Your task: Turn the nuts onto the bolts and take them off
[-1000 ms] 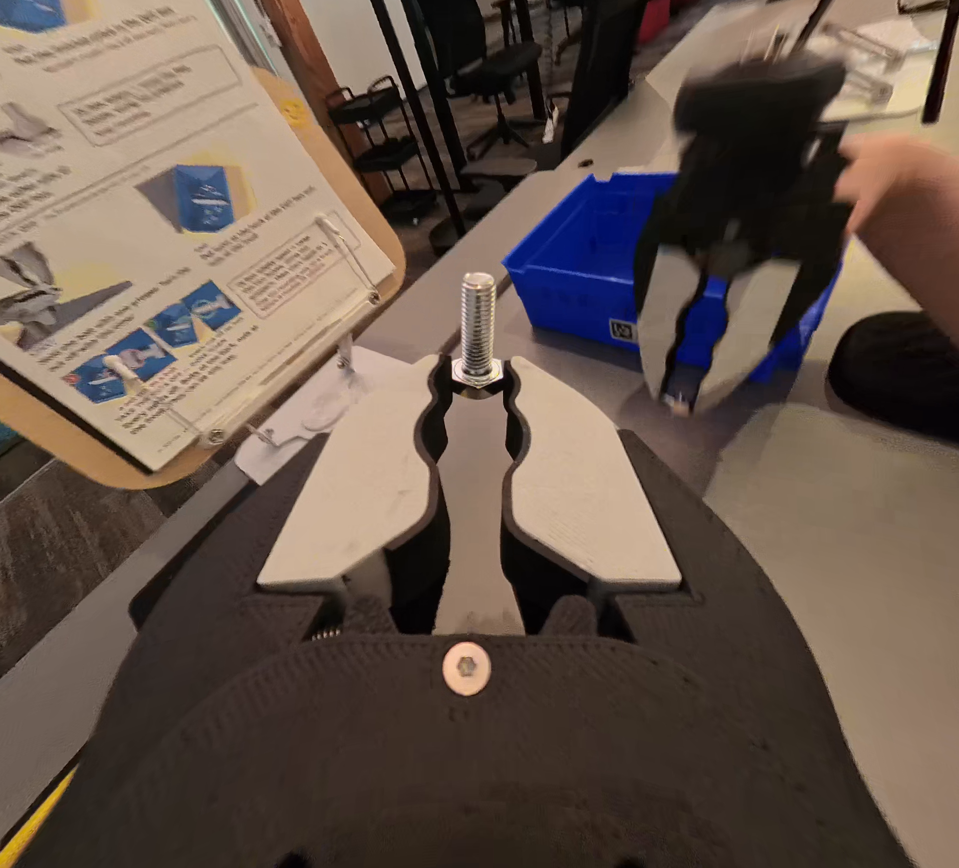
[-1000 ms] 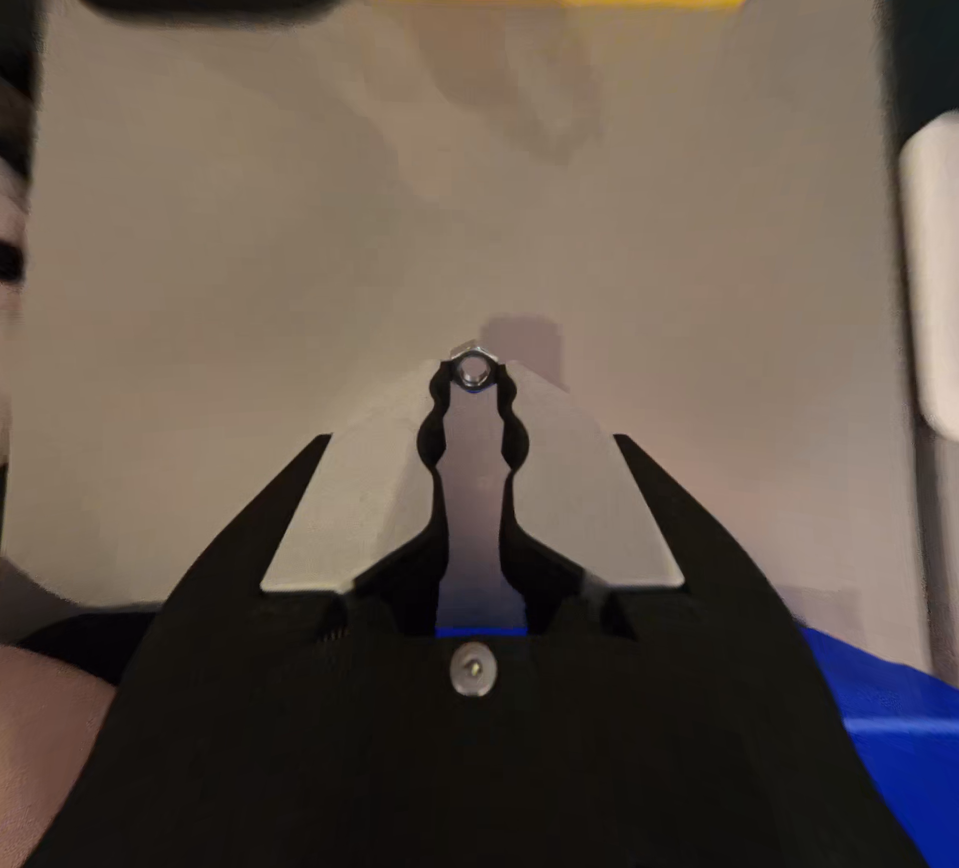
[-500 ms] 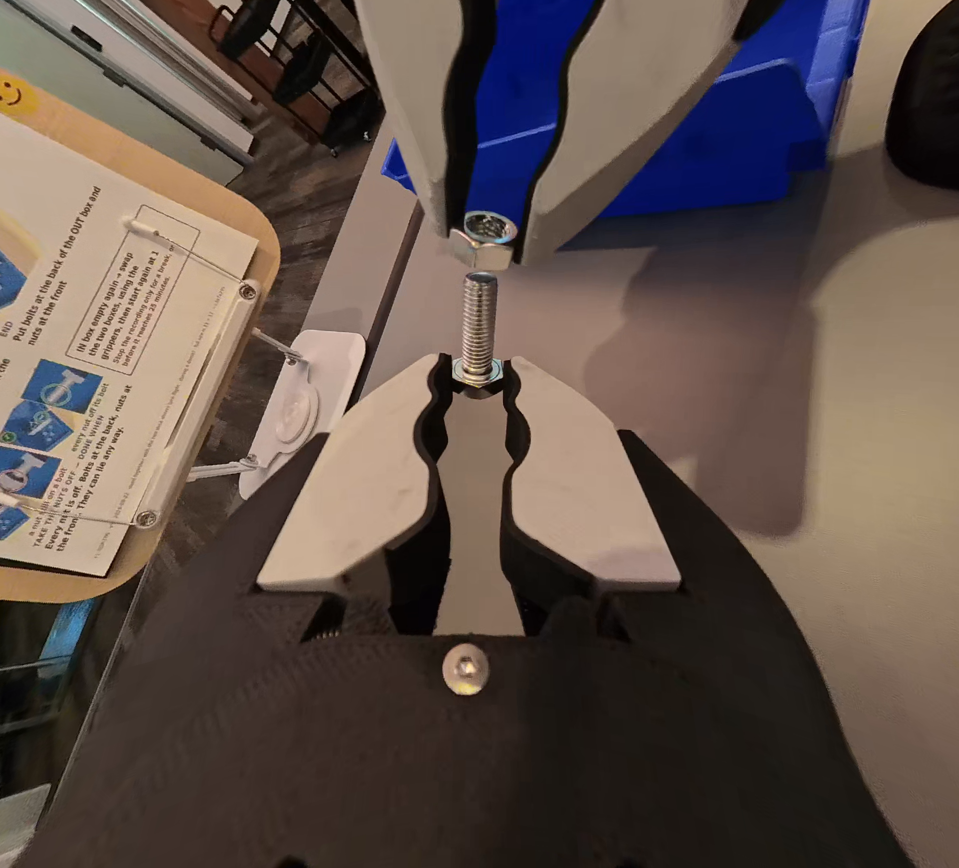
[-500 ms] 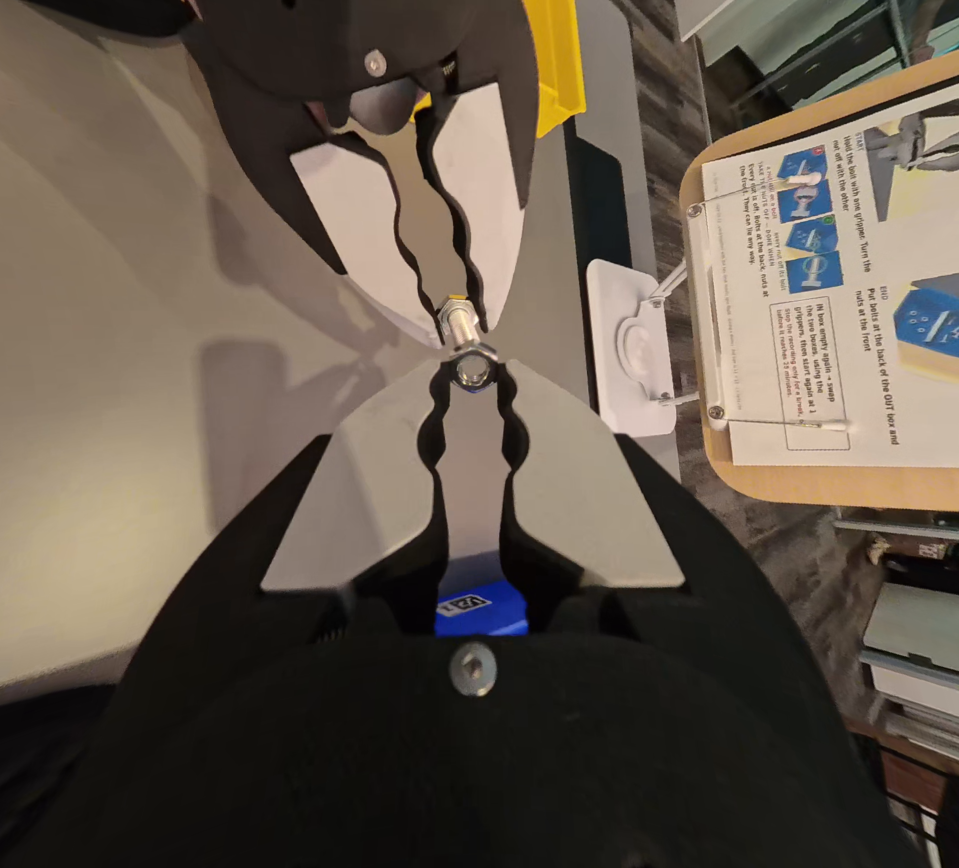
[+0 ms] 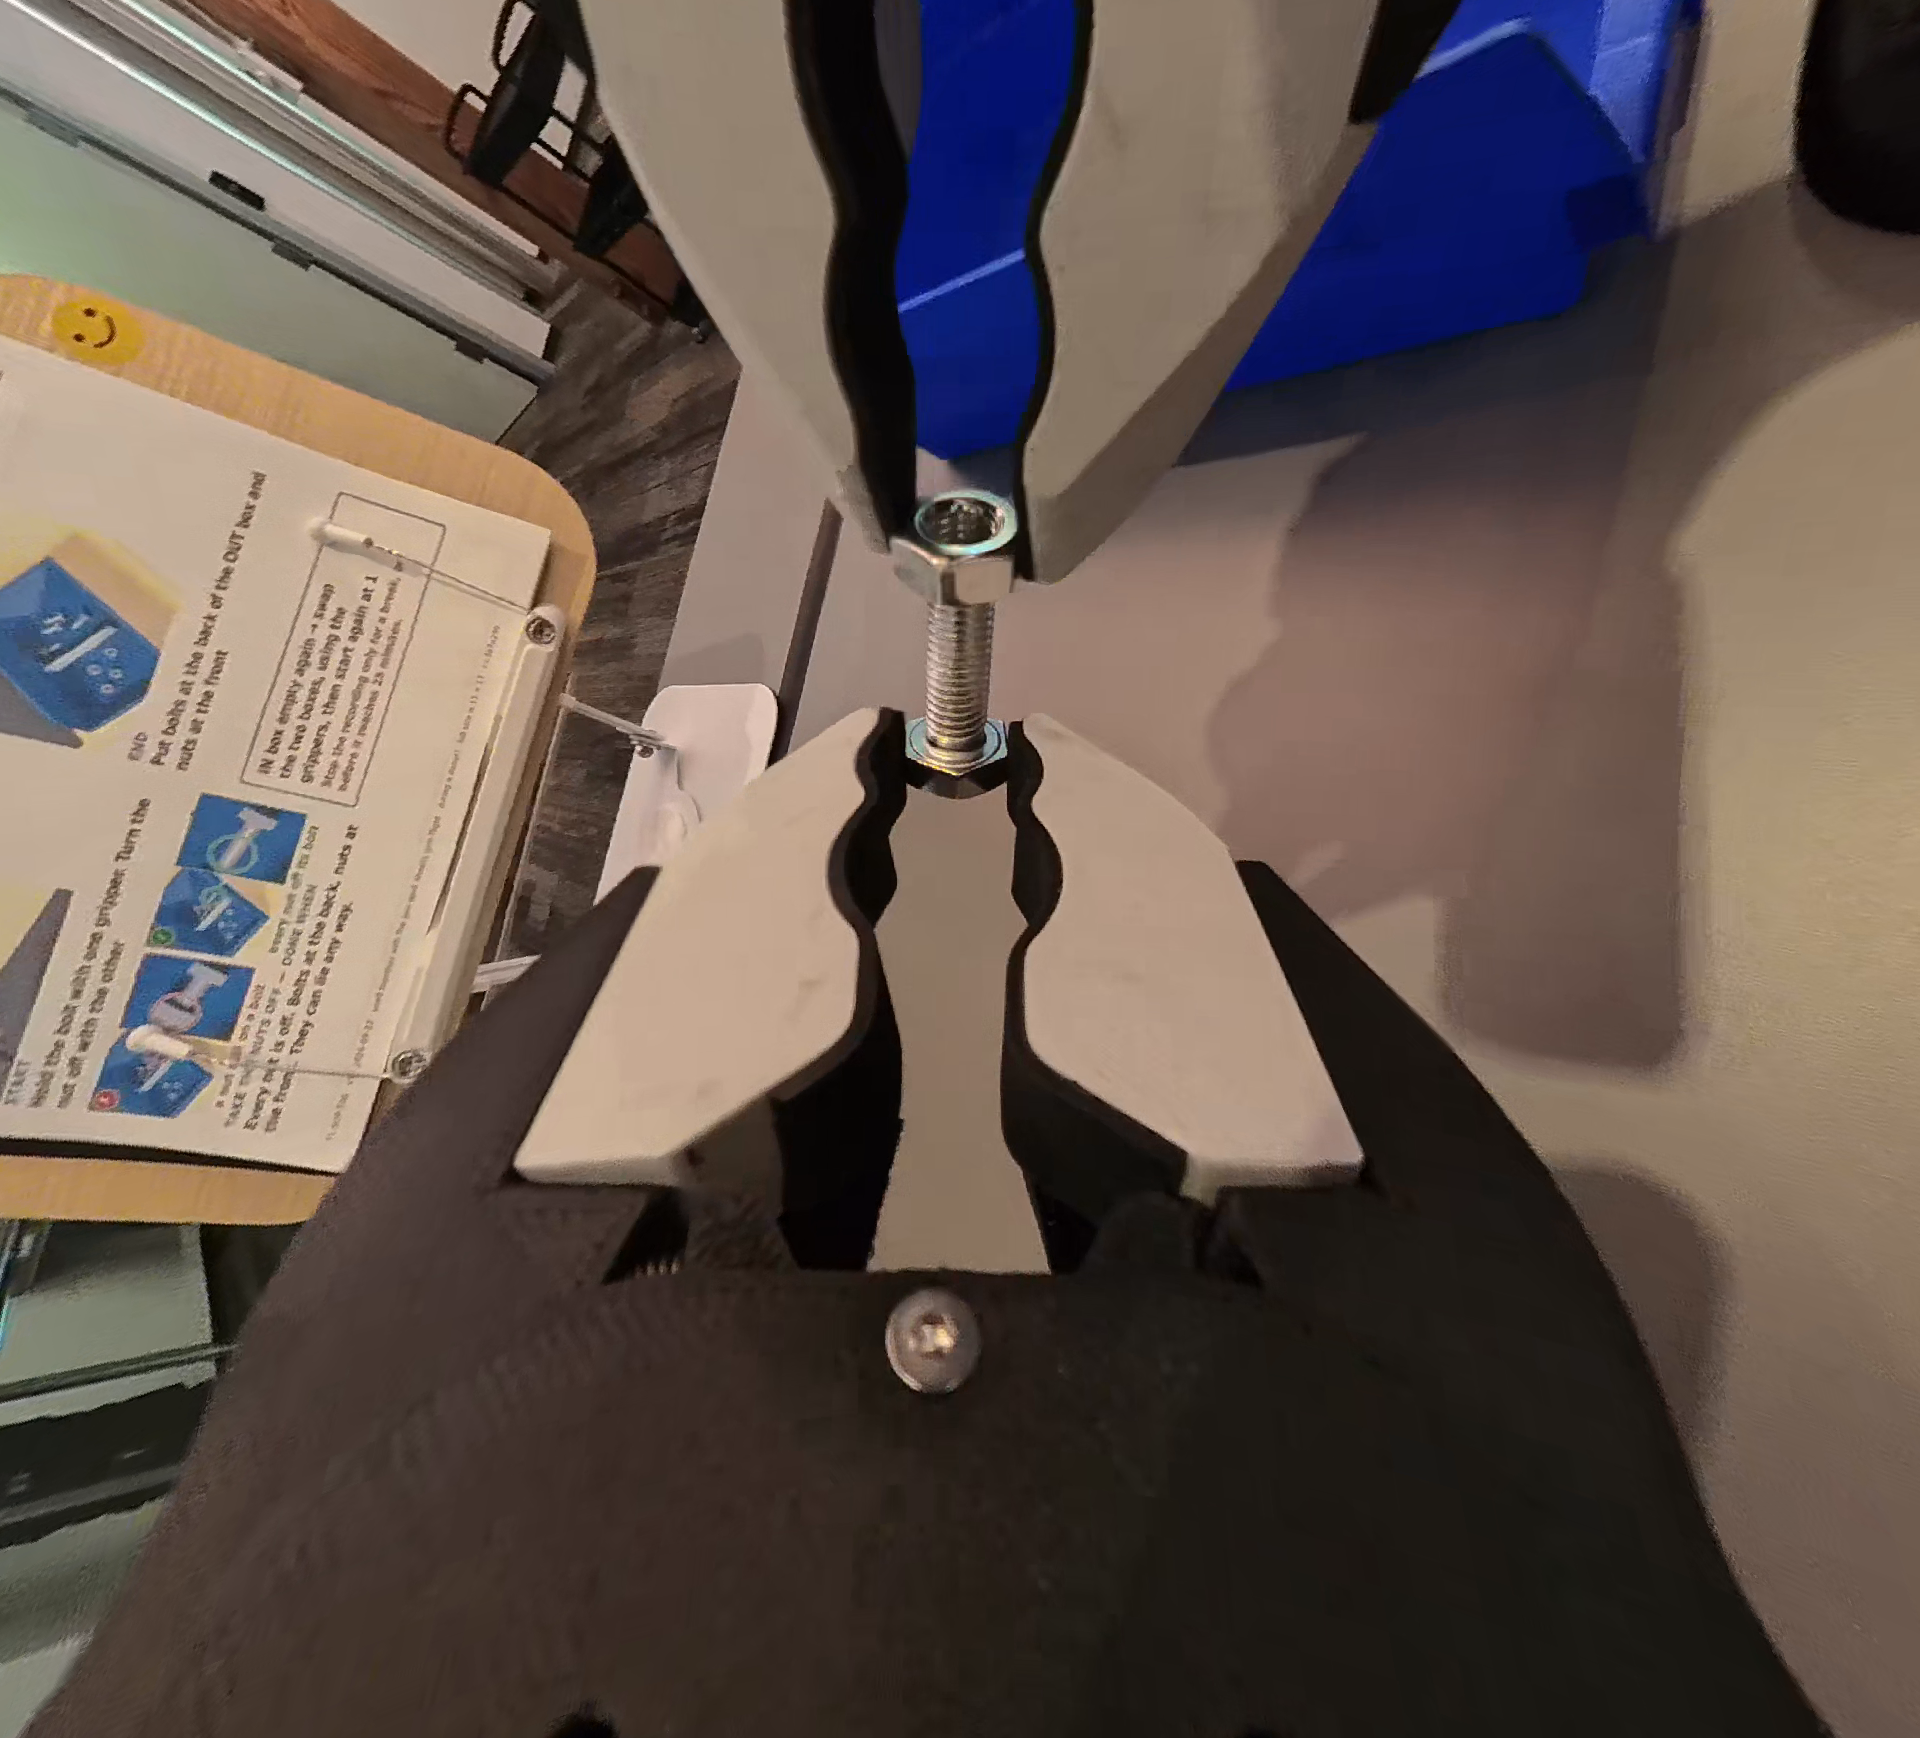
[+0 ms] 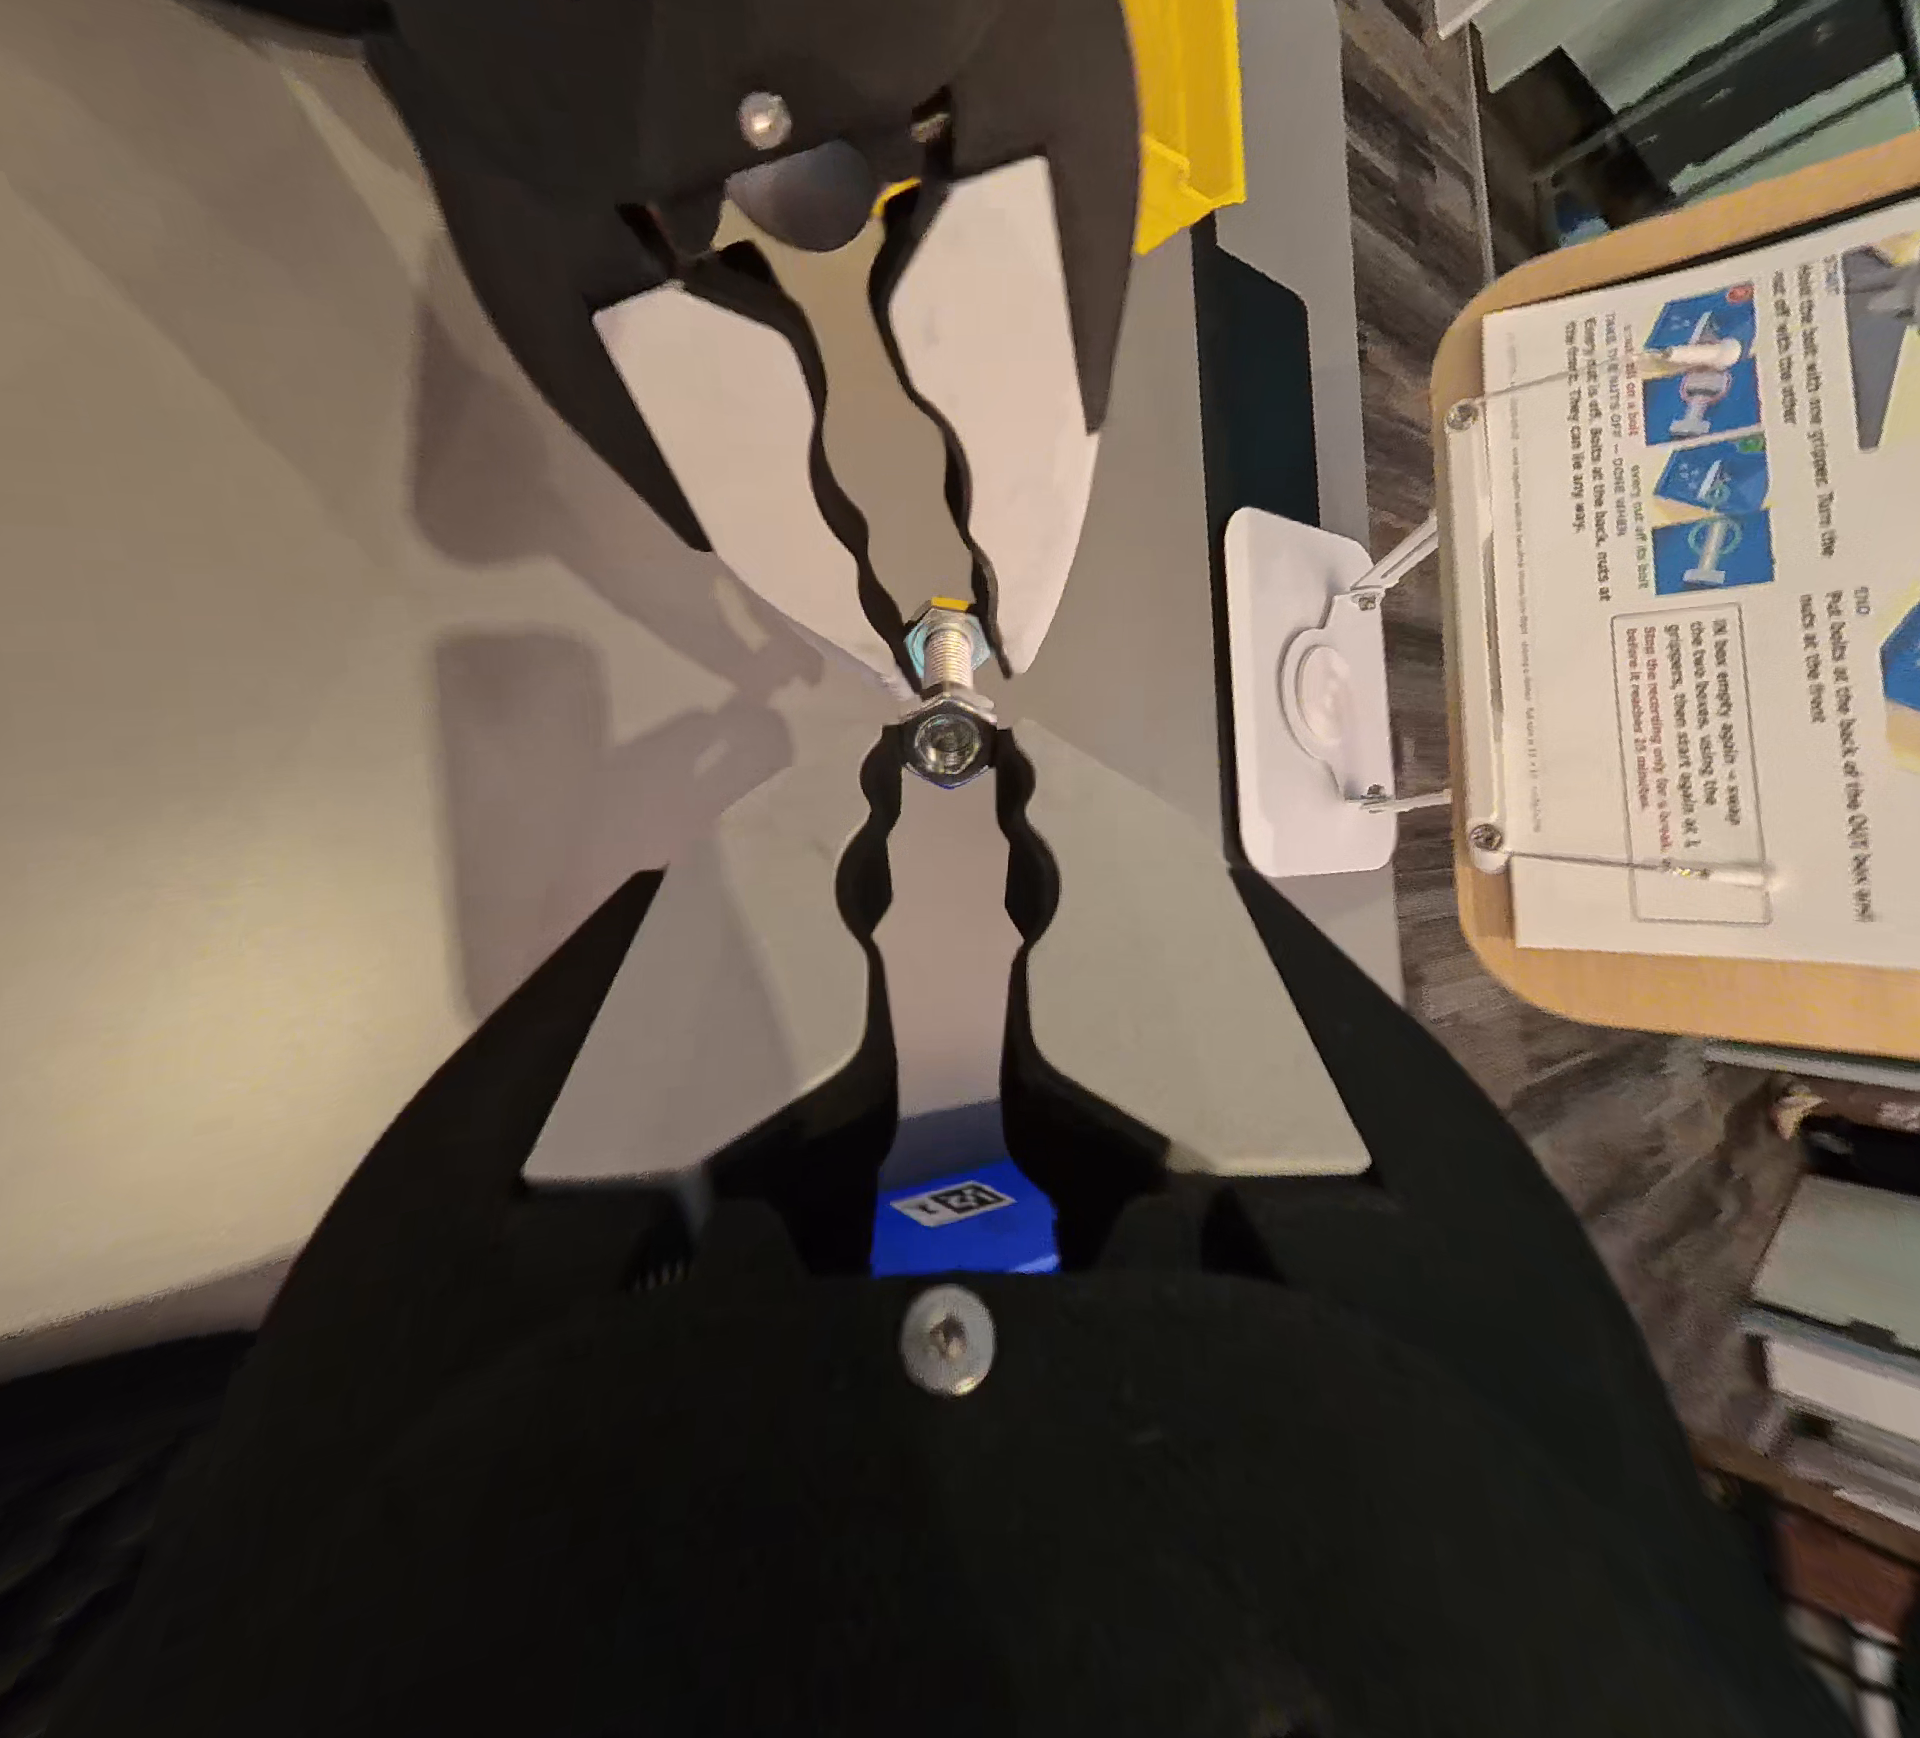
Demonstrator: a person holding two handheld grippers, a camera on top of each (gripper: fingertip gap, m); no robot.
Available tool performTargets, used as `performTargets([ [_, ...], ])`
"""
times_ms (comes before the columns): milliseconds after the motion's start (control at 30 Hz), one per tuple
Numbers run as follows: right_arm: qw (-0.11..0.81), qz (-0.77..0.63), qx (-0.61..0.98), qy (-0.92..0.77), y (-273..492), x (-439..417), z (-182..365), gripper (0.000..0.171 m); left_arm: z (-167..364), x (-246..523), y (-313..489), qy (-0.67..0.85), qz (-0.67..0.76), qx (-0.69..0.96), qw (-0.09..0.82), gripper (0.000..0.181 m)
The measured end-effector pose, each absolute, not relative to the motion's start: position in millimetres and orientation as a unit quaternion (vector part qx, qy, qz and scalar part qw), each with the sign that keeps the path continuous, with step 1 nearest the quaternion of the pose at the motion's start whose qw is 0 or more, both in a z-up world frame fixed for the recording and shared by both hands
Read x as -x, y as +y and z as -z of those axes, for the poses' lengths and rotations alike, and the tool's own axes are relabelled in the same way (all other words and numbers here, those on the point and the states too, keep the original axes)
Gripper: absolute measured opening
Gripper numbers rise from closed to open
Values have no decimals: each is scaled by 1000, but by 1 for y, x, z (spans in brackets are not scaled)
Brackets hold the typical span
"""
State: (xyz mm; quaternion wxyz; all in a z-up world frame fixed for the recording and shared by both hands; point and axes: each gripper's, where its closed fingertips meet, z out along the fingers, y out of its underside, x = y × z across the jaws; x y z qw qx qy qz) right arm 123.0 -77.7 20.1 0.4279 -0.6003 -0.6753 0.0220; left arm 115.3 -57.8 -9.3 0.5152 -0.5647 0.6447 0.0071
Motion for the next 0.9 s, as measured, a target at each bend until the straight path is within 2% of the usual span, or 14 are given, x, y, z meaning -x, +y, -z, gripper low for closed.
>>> performTargets([
  [33,431,-35,616,-658,-74,-122,-23,18,6,-114,-55,636,-9,568,522,19],
  [267,443,-205,715,-500,-55,-101,-43,18,-15,-93,-33,580,-66,591,557,19],
  [467,416,-348,753,-374,-47,-92,-51,18,-28,-79,-23,565,-142,569,581,19],
  [900,397,-454,745,-286,-38,-83,-52,18,-37,-65,-10,548,-262,529,594,18],
])
